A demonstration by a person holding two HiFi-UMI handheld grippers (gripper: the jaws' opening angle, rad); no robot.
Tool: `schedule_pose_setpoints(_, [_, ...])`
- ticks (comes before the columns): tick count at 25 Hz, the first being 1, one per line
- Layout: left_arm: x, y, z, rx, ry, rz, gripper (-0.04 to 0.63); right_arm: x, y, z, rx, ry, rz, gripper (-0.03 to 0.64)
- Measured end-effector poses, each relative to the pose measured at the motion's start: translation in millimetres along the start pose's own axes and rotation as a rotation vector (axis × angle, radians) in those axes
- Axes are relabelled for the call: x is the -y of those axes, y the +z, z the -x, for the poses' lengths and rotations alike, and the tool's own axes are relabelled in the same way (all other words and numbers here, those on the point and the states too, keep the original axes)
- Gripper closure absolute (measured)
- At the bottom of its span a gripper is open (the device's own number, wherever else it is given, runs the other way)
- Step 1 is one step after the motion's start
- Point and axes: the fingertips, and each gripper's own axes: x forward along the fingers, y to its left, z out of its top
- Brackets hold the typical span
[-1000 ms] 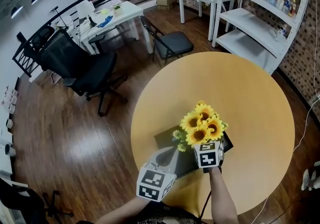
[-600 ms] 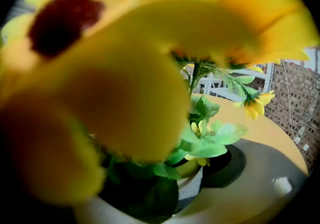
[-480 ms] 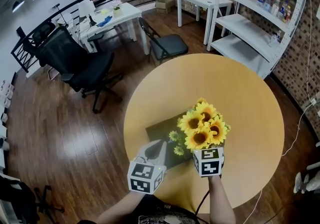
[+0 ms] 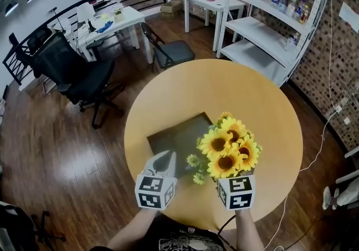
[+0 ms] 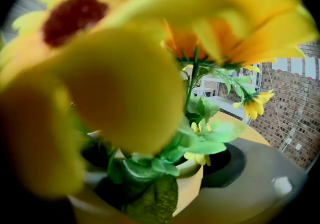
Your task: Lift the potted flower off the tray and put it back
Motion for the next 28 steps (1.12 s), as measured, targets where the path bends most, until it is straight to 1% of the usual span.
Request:
schedule_pose_setpoints(2, [-1,4,0,0.003,-0.009,-0.004,0.592,-3,6,6,0.01,-0.006,0.004,0.112])
schedule_pose_setpoints(6, [27,1,-2,0.023,-0.005,-0.027,0.592,13,-5,24,0.025,-0.006,0.009,0.112])
schedule_pose_setpoints(8, [34,3,-1,0.029,-0.007,-0.033,0.592,16,-6,28,0.027,-0.007,0.008,0.112])
schedule_pose_setpoints(14, [4,11,-4,0.037,-0.013,-0.021,0.592,-2,2,1,0.023,-0.011,0.004,0.112])
schedule_pose_setpoints(22, [25,9,8,0.033,0.002,-0.022,0.592,5,-13,-2,0.013,0.016,0.009,0.114])
schedule_pose_setpoints(28, [9,11,7,0.035,-0.002,-0.007,0.592,-11,-16,-39,-0.001,0.033,0.007,0.114])
